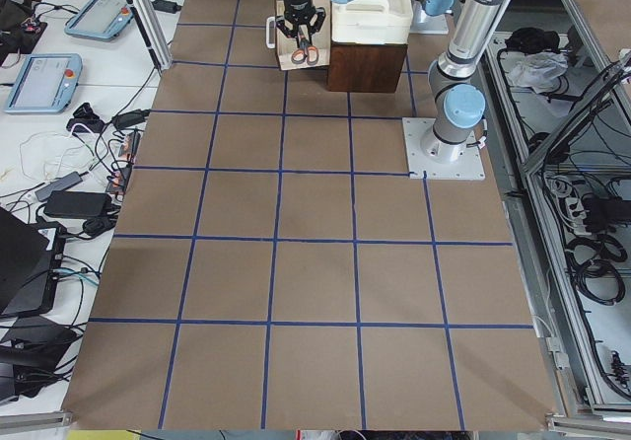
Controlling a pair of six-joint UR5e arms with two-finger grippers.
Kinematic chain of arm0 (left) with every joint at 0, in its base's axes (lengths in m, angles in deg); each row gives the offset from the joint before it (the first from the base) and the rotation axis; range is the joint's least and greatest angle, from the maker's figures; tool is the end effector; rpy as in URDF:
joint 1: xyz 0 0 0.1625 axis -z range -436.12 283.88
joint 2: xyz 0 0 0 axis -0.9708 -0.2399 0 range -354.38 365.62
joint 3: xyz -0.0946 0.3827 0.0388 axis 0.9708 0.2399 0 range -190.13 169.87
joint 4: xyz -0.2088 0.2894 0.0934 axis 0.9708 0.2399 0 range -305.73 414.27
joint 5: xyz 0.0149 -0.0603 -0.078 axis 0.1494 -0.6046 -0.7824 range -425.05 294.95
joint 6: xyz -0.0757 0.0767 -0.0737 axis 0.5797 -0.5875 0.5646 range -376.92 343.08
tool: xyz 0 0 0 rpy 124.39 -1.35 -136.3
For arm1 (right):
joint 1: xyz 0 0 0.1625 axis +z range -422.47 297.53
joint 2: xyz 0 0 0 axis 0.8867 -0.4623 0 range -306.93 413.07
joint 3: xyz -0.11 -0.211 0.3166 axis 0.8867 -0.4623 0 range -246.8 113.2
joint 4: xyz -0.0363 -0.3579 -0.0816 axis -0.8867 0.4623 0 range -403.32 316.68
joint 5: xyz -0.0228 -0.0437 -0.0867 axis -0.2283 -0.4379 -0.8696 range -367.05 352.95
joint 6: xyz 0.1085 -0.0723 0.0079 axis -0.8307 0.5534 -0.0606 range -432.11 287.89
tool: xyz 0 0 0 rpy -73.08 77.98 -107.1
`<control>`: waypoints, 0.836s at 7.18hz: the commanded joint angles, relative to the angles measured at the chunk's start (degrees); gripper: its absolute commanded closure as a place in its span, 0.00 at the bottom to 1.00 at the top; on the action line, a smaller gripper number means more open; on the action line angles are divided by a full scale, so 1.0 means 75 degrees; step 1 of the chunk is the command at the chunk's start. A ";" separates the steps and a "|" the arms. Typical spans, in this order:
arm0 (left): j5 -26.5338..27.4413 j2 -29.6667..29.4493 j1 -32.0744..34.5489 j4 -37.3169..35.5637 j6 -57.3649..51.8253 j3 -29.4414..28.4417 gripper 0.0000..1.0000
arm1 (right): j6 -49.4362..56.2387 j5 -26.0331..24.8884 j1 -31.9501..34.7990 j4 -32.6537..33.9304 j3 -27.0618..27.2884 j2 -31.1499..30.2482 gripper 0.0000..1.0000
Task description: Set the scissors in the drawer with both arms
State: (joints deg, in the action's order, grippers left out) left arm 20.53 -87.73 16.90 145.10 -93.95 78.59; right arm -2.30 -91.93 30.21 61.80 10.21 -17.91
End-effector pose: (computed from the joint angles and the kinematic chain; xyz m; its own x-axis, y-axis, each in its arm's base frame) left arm -0.1674 -0.4517 0.4105 -0.1724 0.9828 0.0668 0.9822 0.1766 -0.0637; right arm 0.1723 -0.5828 0.3882 -0.2999 -0.9466 0.1179 -0.9491 0.2836 -0.1372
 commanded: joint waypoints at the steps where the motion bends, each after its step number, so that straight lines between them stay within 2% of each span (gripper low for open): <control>1: -0.0090 -0.0604 0.0779 -0.0858 0.0658 -0.0039 1.00 | -0.1986 -0.0026 -0.0485 -0.1214 0.0103 -0.0926 0.00; 2: -0.0067 -0.0920 0.1175 -0.1058 0.0927 -0.0074 1.00 | -0.2959 -0.0107 -0.0544 -0.1324 0.0301 -0.1232 0.00; 3: -0.0079 -0.1295 0.1644 -0.1710 0.1545 -0.0075 1.00 | -0.4175 -0.0189 -0.0719 -0.1325 0.0535 -0.1513 0.00; 6: -0.0102 -0.1918 0.2350 -0.2616 0.2522 -0.0098 1.00 | -0.5892 -0.0342 -0.1072 -0.1793 0.0643 -0.1844 0.00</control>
State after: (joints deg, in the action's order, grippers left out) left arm 19.96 -100.45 32.66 128.14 -77.46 77.91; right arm -40.81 -94.16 22.82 49.62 14.85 -30.84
